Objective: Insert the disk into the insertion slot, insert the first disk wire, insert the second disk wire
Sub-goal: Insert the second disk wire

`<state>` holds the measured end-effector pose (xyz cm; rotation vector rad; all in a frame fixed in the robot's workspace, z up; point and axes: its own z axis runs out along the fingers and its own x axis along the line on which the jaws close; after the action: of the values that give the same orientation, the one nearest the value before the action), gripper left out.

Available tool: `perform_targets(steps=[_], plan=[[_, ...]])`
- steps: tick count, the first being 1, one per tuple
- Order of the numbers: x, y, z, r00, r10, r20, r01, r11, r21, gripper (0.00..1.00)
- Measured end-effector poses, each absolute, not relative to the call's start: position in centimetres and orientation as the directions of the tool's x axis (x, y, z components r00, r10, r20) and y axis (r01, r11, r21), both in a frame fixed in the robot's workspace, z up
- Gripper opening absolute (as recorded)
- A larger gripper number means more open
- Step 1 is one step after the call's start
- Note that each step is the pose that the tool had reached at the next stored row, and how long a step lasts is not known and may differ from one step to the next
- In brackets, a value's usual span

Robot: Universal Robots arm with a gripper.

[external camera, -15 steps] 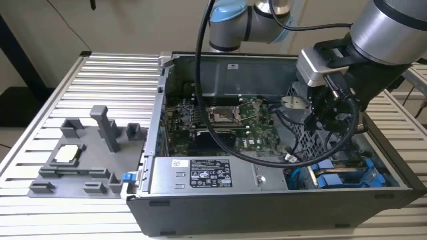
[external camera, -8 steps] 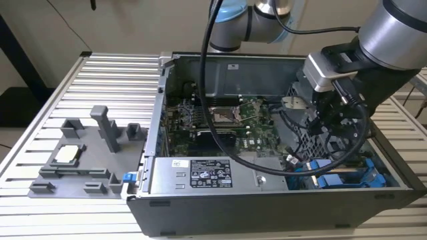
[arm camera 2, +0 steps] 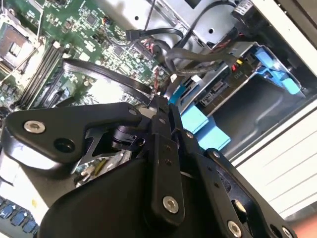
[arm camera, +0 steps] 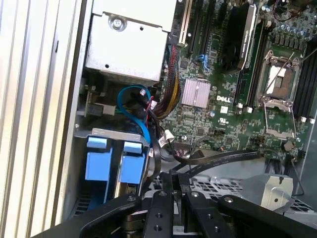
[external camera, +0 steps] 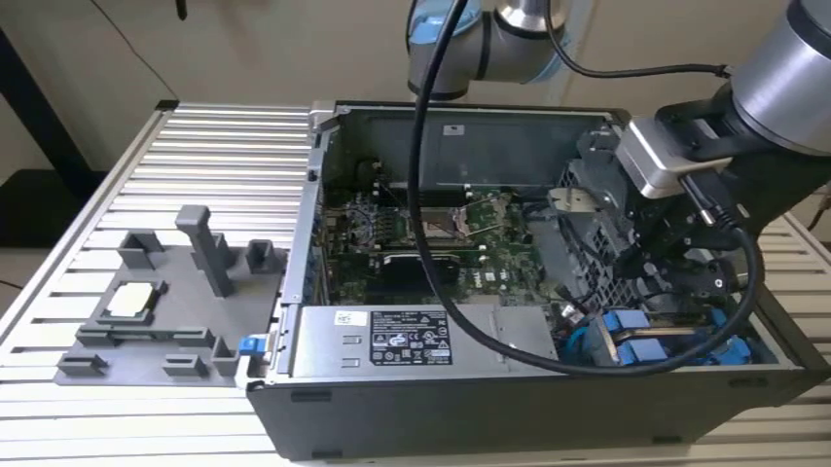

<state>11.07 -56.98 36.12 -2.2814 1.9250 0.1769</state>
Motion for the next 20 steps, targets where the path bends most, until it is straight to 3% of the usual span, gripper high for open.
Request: perform_targets(steps=[14,20], plan=[[13.8,-57.7,35.8,0.157,-0.97,-0.187,-0.986,-0.165,0.027,0.16],[14.4,-57.8,35.5,0.143,-0.972,-0.189,-0.988,-0.151,0.032,0.16]])
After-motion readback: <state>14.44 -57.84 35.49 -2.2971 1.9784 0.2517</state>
